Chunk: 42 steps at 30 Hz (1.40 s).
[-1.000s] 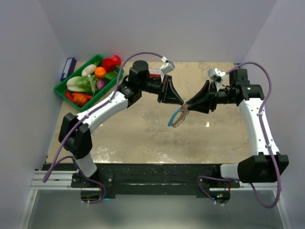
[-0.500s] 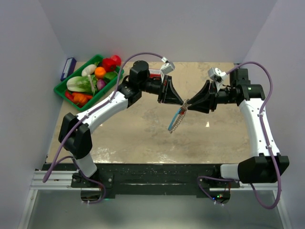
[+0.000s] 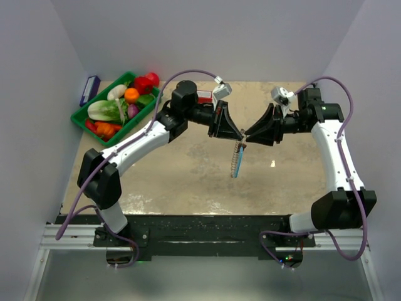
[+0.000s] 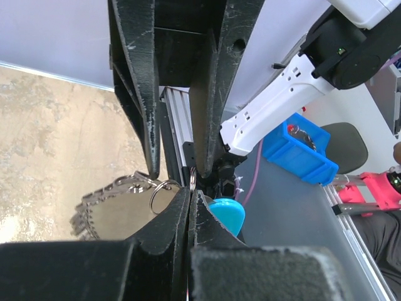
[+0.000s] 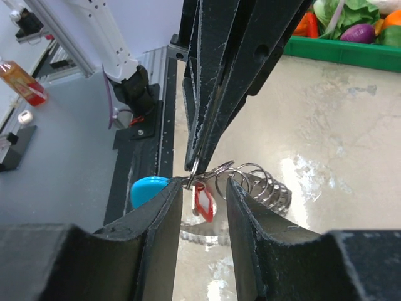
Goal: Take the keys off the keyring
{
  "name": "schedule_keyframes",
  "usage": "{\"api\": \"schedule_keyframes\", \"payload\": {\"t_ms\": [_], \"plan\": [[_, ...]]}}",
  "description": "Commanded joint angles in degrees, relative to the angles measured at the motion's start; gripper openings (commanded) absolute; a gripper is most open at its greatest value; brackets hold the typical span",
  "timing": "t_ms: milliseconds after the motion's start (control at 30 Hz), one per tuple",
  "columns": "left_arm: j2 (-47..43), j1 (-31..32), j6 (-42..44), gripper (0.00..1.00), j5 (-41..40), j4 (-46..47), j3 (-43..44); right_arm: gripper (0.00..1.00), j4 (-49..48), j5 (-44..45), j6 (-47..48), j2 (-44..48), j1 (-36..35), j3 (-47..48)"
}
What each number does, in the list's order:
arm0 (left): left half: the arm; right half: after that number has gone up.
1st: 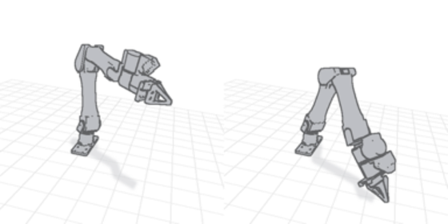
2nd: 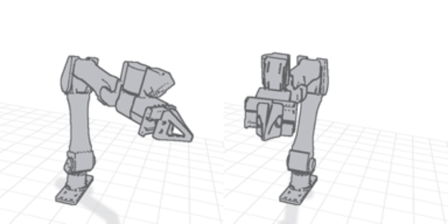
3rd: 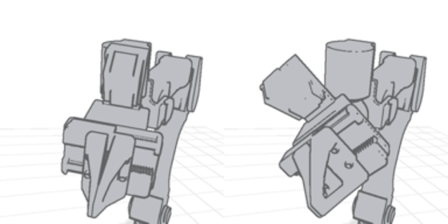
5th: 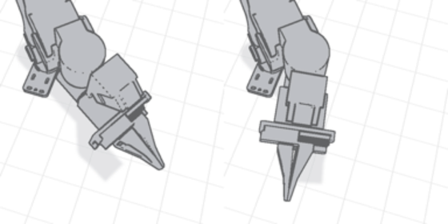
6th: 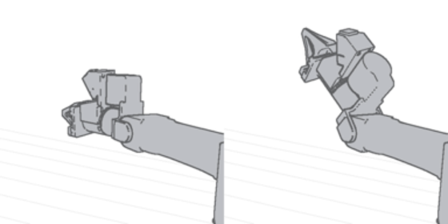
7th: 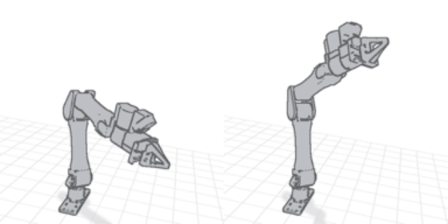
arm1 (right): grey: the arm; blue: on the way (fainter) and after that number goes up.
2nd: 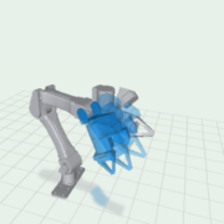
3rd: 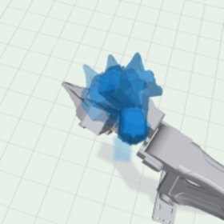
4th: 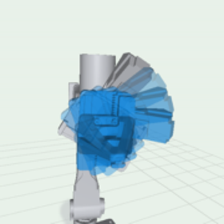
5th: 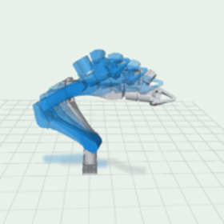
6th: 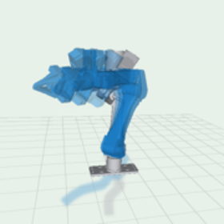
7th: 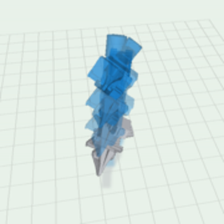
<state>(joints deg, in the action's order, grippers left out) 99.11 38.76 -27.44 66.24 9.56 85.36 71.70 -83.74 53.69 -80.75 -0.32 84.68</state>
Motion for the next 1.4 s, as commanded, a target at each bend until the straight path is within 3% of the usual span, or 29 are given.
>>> {"api": "schedule_keyframes", "payload": {"t_ms": [0,267,533,1067,1367], "plan": [[-0.1,0.3,-0.9,0.0,1.1,3.3,1.1,0.35,8.9,-3.9,9.0,-0.7,0.1,3.6],[-0.1,0.3,2.2,0.0,-2.2,-0.8,2.0,0.3,8.9,-3.9,9.2,0.6,0.2,3.0],[0.4,0.3,2.5,0.0,-3.2,-1.2,2.7,0.36,8.9,-4.1,9.3,0.2,0.1,2.3],[0.6,0.3,0.5,0.0,-1.6,1.2,2.7,0.24,8.8,-4.2,9.8,-1.2,-0.5,1.7],[0.8,0.4,-0.4,0.0,-0.8,2.3,2.8,0.28,8.9,-4.3,9.9,-2.0,-0.6,1.4]]}}
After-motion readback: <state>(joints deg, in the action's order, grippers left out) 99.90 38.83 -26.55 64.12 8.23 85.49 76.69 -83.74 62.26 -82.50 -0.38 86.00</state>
